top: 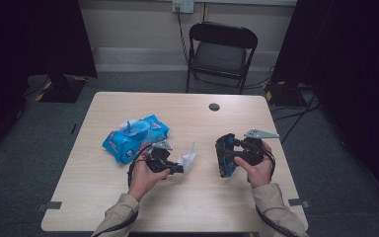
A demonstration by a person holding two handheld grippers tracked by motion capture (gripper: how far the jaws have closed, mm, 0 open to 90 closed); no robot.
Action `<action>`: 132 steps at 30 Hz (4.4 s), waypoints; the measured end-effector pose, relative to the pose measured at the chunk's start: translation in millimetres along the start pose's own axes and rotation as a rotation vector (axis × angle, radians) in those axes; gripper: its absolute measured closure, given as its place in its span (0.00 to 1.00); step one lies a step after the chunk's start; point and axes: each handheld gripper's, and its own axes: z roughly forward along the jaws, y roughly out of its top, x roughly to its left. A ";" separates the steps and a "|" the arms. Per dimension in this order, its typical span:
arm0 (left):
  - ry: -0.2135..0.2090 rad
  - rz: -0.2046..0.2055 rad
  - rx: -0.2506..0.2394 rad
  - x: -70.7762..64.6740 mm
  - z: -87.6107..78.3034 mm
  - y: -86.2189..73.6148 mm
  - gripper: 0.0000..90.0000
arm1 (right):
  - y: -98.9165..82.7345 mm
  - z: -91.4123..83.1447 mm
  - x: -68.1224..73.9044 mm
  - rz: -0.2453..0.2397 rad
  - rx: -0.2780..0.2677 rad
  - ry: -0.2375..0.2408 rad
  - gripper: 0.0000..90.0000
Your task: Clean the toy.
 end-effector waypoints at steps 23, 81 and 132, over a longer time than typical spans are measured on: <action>0.079 -0.029 0.000 18.8 -26.6 -18.1 0.92 | -4.6 -11.4 -21.2 0.038 0.017 -0.065 0.28; 0.159 -0.039 0.013 34.7 -42.1 -42.0 0.92 | -14.2 49.7 -52.5 0.007 0.172 -0.231 0.28; 0.183 -0.045 0.012 38.4 -46.9 -46.1 0.91 | -18.5 75.3 -57.3 -0.039 0.283 -0.280 0.27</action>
